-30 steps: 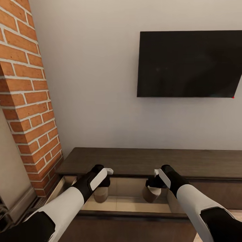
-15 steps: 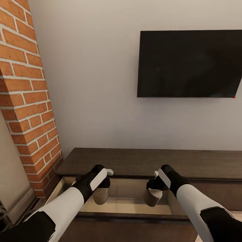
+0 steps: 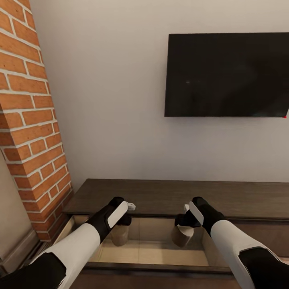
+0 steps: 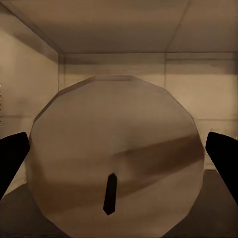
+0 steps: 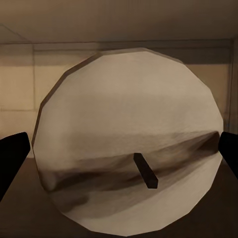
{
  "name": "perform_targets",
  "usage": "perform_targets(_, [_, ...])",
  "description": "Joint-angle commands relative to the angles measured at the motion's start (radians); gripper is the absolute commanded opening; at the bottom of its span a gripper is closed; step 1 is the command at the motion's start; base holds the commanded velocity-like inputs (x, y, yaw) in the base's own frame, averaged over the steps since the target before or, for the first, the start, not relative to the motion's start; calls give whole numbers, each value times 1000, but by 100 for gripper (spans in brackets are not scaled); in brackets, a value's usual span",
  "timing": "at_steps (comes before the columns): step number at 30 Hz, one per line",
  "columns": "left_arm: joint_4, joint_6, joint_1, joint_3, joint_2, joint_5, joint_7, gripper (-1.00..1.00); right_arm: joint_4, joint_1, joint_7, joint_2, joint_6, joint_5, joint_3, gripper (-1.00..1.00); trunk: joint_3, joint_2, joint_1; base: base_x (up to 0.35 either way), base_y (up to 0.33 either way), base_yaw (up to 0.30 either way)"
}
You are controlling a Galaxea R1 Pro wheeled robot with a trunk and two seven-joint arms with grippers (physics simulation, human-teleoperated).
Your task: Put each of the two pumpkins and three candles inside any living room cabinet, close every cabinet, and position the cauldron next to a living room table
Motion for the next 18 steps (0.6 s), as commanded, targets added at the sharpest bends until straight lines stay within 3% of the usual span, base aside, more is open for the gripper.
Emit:
perform_targets(1, [-1,9,-1,-5,1,10,10,-100,-2,0,-7,-1,4,-11,7,-100,-1,-1,0,9,0,0])
perform_targets(6, [-1,41,-1,-5,1,11,11,-100,-1,0,-7,-1,5,-11,7,-100,-1,-1,0,3,0,0])
perform_targets(18, [-1,47,-1,-5,1,11,11,-100,-3,0,-20,-1,7,-11,7,-100,-1,-1,0,0,0,0])
